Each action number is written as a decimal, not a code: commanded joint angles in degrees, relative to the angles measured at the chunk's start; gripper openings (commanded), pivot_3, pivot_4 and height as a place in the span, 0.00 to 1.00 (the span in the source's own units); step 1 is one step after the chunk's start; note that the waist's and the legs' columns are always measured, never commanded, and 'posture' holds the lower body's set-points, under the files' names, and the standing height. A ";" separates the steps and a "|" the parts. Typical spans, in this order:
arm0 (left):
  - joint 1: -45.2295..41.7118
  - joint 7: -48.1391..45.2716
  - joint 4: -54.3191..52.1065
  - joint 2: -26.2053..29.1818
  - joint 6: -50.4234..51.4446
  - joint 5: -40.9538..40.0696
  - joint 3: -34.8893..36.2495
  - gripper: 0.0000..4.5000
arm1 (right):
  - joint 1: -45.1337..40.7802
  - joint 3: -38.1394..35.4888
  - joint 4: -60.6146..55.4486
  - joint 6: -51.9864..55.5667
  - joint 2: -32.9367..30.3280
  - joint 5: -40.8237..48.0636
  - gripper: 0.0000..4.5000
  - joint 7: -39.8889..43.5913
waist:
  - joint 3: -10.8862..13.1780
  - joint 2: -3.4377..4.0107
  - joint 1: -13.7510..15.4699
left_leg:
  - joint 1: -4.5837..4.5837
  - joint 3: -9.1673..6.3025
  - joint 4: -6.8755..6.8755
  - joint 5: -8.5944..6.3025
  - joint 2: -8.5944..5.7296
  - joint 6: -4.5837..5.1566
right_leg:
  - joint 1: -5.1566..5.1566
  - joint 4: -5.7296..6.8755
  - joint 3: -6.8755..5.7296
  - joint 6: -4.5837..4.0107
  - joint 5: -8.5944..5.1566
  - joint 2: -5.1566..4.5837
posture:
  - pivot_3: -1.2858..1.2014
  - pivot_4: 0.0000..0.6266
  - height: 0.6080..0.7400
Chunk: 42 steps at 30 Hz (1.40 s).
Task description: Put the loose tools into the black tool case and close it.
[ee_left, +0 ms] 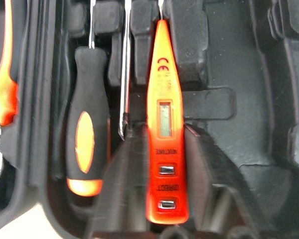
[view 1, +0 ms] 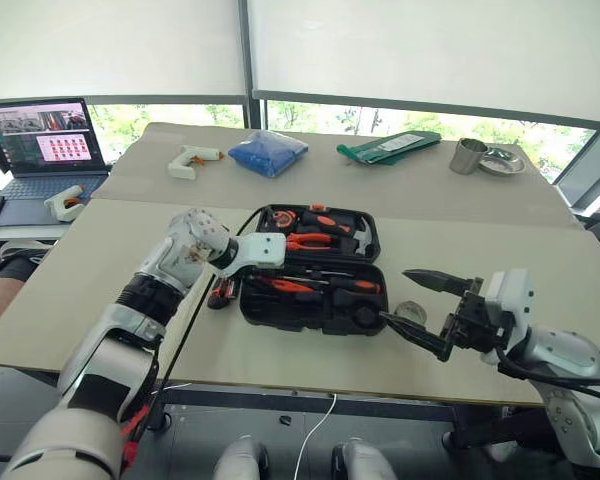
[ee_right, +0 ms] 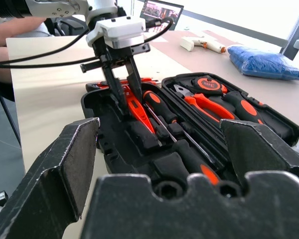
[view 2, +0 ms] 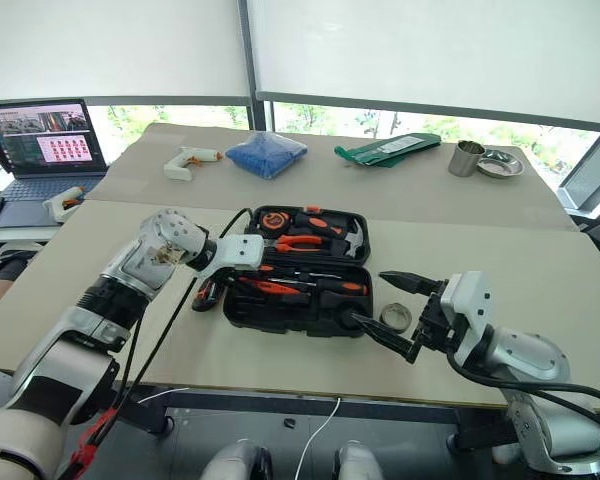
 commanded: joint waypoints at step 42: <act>10.93 6.25 4.26 -5.94 -11.19 -15.69 12.86 0.00 | 2.64 -2.42 -0.47 -1.73 -0.78 0.64 1.00 1.00 | -0.01 0.02 0.05 | 0.24 -0.01 0.12 -0.01 0.03 0.04 | 0.31 -0.06 -0.02 0.03 0.18 -0.04 | 0.52 0.24 0.99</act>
